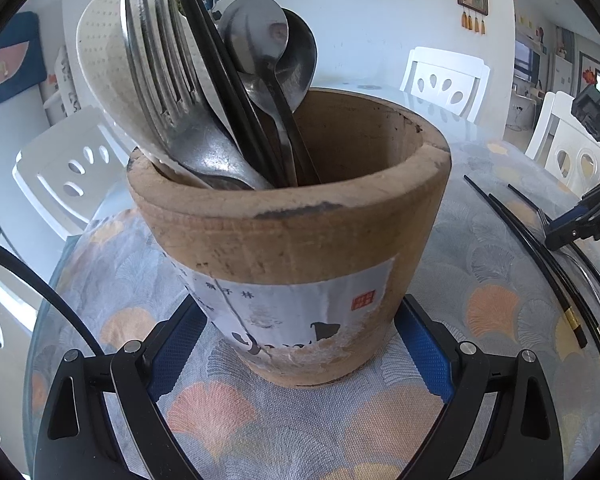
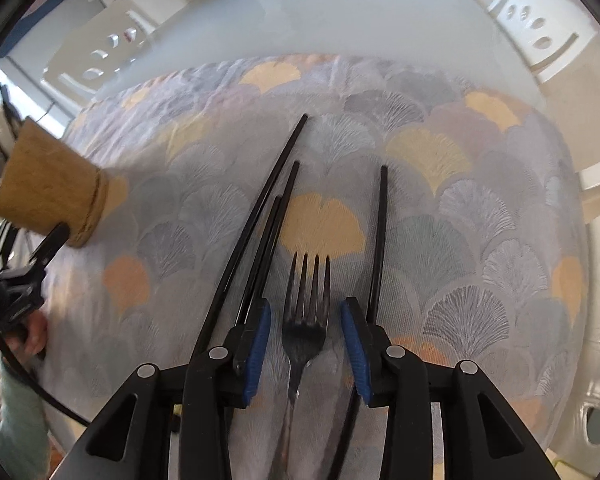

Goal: Organize utensils
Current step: 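Move the right gripper to the metal fork between the chopsticks and grasp it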

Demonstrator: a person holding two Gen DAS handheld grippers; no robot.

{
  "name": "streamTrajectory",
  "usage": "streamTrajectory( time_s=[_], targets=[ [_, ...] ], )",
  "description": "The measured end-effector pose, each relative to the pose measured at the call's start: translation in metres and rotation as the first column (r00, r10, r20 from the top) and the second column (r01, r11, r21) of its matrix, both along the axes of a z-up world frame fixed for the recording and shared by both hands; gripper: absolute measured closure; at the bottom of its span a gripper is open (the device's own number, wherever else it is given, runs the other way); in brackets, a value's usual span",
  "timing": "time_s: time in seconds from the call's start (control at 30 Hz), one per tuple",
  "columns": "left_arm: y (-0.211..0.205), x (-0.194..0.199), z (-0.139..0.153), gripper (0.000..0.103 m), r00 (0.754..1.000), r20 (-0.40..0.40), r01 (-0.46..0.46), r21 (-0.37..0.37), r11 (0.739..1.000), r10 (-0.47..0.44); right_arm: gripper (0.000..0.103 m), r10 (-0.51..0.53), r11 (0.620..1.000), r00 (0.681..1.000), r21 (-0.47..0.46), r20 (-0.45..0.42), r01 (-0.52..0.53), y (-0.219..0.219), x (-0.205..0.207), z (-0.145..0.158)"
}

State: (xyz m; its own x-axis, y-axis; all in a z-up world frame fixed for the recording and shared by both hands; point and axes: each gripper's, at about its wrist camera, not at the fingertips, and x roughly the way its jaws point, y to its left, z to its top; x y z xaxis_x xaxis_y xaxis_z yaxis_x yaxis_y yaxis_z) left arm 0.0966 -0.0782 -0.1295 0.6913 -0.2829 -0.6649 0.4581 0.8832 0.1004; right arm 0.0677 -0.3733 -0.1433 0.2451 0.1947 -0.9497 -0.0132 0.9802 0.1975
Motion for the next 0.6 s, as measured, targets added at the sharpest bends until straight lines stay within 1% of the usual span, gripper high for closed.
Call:
streamTrajectory(
  time_s=[0.1, 0.17, 0.27, 0.33, 0.43, 0.5, 0.57, 0.6],
  targets=[
    [0.001, 0.000, 0.000, 0.008, 1.000, -0.001, 0.000, -0.001, 1.000, 0.000, 0.070, 0.038, 0.999, 0.999, 0.018, -0.004, -0.038, -0.005, -0.001, 0.000],
    [0.001, 0.000, 0.000, 0.008, 1.000, -0.001, 0.000, -0.002, 1.000, 0.000, 0.071, 0.063, 0.998, 0.998, -0.010, 0.023, -0.063, -0.002, -0.001, -0.001],
    [0.001, 0.000, 0.000, 0.008, 1.000, -0.003, 0.001, -0.004, 1.000, -0.001, 0.071, 0.120, 0.989, 0.991, -0.092, 0.051, -0.115, 0.011, 0.000, -0.001],
    [0.003, 0.000, 0.000, 0.008, 1.000, -0.003, 0.000, -0.003, 1.000, 0.000, 0.071, 0.168, 0.975, 0.983, -0.161, 0.078, -0.154, 0.021, -0.001, -0.002],
    [0.002, 0.000, 0.000, 0.008, 1.000, -0.004, 0.001, -0.005, 1.000, -0.001, 0.073, 0.188, 0.963, 0.975, -0.219, 0.120, -0.159, 0.028, -0.003, -0.003],
    [0.003, 0.000, 0.000, 0.008, 1.000, -0.004, 0.001, -0.005, 1.000, -0.001, 0.077, 0.187, 0.959, 0.972, -0.241, 0.144, -0.149, 0.033, -0.005, -0.003],
    [0.003, 0.000, 0.000, 0.008, 1.000, -0.004, 0.000, -0.005, 1.000, 0.000, 0.079, 0.185, 0.955, 0.970, -0.263, 0.157, -0.139, 0.036, -0.008, -0.003],
    [0.003, 0.000, 0.000, 0.008, 1.000, -0.004, 0.000, -0.005, 1.000, 0.000, 0.080, 0.194, 0.946, 0.967, -0.292, 0.164, -0.140, 0.042, -0.010, -0.003]
  ],
)
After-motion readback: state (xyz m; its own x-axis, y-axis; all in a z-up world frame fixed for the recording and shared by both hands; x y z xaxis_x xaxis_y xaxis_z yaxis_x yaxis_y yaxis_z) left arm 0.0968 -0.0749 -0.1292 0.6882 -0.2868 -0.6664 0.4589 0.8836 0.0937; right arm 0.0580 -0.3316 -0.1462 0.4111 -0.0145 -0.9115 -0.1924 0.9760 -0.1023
